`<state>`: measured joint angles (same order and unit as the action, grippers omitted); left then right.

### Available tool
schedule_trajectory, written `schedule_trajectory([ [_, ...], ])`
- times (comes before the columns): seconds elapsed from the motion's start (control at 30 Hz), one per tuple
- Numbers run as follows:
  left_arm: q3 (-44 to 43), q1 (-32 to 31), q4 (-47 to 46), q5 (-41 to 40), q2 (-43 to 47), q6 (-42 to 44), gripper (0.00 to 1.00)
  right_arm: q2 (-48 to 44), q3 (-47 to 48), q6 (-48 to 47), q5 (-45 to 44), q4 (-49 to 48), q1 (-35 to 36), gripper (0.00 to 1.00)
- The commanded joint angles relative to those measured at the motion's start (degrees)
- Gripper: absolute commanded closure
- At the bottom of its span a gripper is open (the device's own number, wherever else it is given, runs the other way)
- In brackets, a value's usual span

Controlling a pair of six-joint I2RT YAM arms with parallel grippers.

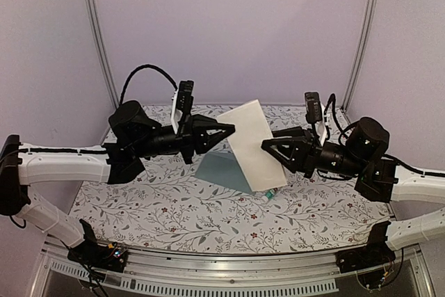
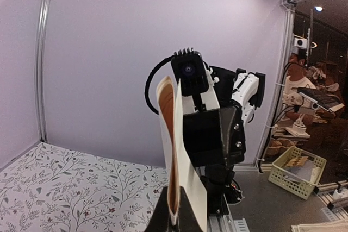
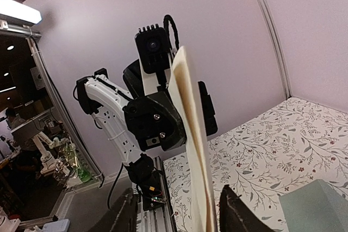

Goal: Place the letter into the envelope and seal it

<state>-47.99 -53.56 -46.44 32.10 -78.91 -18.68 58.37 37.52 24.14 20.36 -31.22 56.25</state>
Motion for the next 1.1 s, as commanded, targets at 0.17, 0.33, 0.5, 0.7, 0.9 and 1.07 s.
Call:
schedule_trajectory([
  [0.17, -2.9, -1.3, -1.2, 1.6, -1.4, -1.0, 1.0, -5.1, -0.1, -5.1, -2.1, 9.2, 0.3, 0.1],
  [0.33, -5.0, -1.8, -0.8, 1.9, -3.4, -1.3, 1.0, -5.3, 1.2, -7.9, -0.6, 13.1, 0.3, 0.01],
  [0.5, -7.5, -2.7, 0.3, 2.2, -5.7, -1.0, 1.0, -4.9, 1.4, -9.9, -1.6, 14.8, 0.3, 0.01],
  [0.7, -8.9, -3.7, 0.8, 4.5, -6.5, -0.7, 1.0, -5.1, 1.2, -12.3, -2.1, 16.5, 0.3, 0.02],
  [0.9, -9.3, -4.6, 2.4, 4.2, -5.5, 0.5, 1.0, -8.3, -0.1, -12.5, -0.3, 16.0, 0.3, 0.11],
  [1.07, -9.4, -4.9, 3.6, 4.7, -5.1, 1.2, 1.0, -10.0, -1.0, -12.3, 1.4, 14.8, 0.3, 0.29],
])
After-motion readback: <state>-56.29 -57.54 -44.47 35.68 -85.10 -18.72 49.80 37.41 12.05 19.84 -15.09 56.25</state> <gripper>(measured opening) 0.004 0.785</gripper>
